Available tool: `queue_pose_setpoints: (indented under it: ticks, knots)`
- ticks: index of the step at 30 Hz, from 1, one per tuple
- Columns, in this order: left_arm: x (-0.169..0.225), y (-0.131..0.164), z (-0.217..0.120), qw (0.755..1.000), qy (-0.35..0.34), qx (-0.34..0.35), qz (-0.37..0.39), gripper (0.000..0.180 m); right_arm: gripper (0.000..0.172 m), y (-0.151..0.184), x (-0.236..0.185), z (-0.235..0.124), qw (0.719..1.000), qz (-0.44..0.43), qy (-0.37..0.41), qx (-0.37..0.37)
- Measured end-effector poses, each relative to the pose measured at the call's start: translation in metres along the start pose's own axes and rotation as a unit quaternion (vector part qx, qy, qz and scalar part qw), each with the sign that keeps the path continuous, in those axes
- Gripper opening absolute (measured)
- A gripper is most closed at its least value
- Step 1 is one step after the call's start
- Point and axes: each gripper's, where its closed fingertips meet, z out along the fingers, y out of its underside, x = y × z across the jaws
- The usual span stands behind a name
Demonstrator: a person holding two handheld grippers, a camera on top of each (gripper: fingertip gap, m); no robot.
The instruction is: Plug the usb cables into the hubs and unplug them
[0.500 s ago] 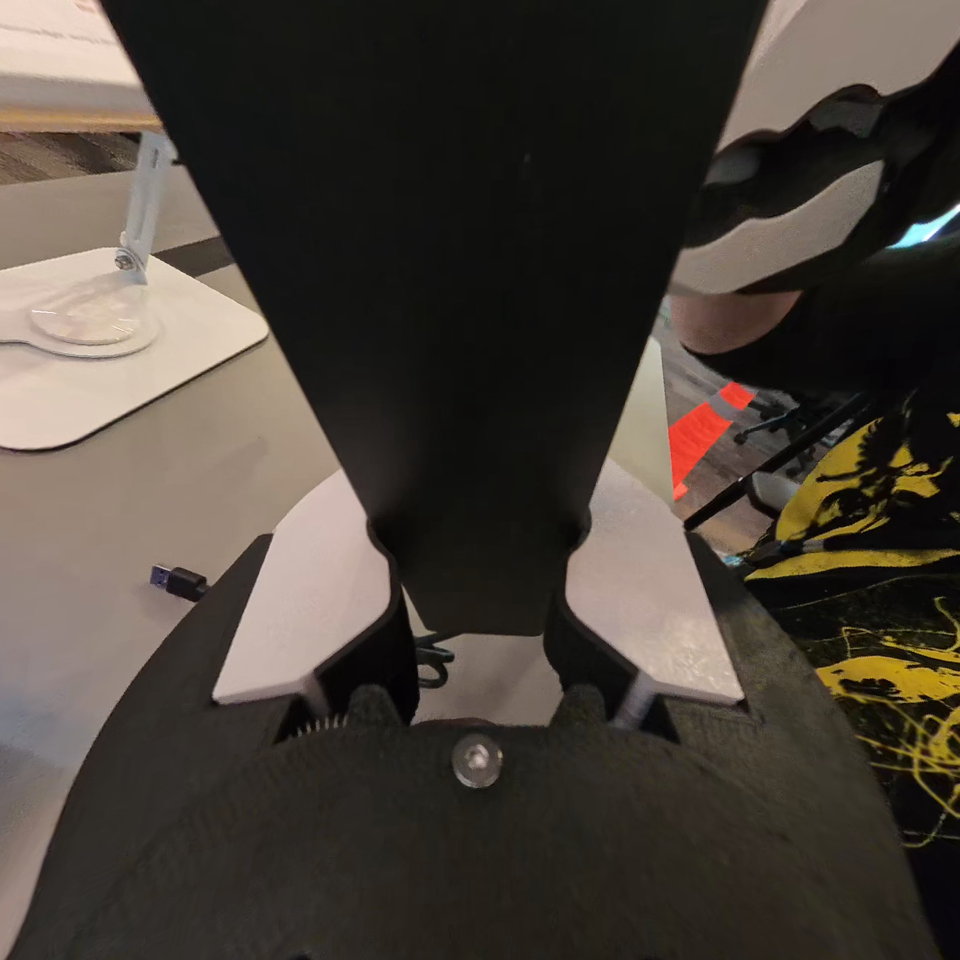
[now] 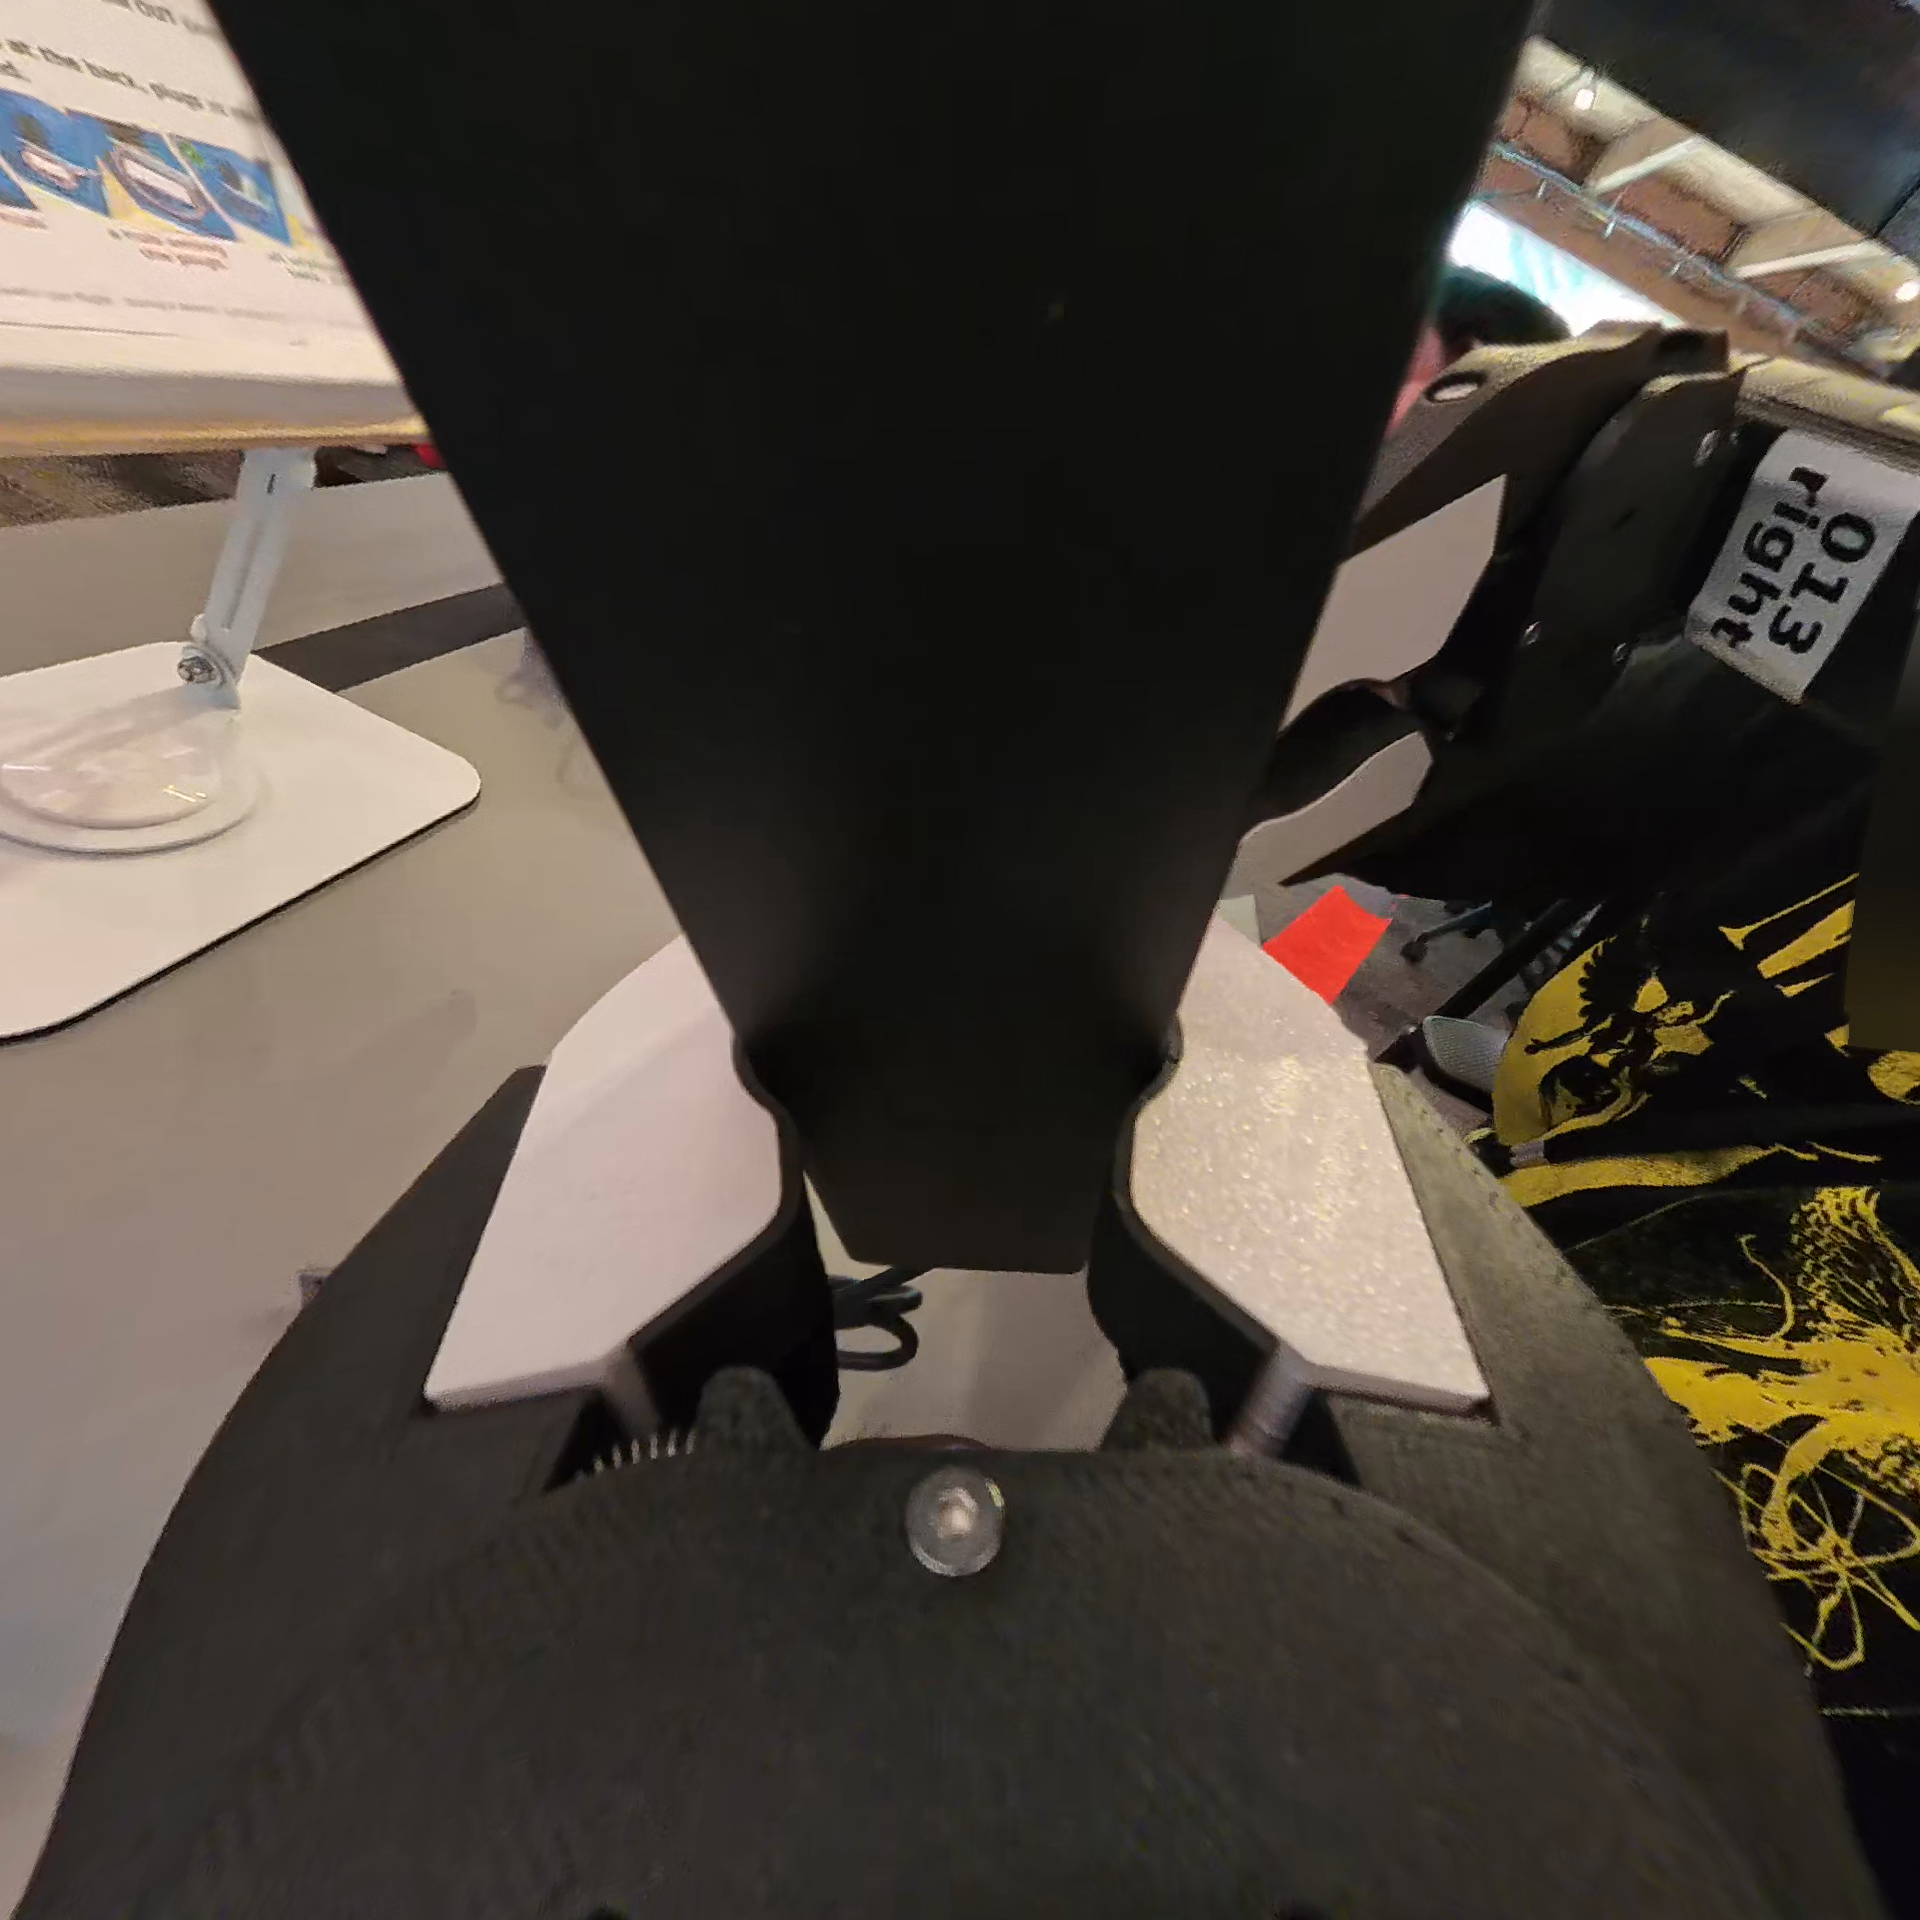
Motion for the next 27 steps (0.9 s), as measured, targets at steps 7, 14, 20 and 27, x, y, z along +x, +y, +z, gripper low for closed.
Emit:
queue_pose_setpoints:
  ticks: [7,14,20,27]
  knots:
    - [0.003,-0.002,-0.001,1.0,0.009,0.009,0.002,0.065,0.009,-0.002,0.002,0.0,0.999,0.023,0.013,0.03]
    - [-0.005,-0.003,-0.005,1.0,-0.004,0.016,0.002,0.065,0.009,0.004,0.006,-0.005,0.999,0.027,0.014,0.023]
    - [-0.007,0.005,-0.001,1.0,-0.004,-0.004,0.003,0.065,0.009,0.009,0.031,-0.025,0.999,0.036,0.025,0.03]
    - [-0.007,-0.002,-0.005,1.0,0.005,0.025,-0.008,0.065,0.009,0.001,0.019,-0.032,0.994,0.082,-0.029,0.07]
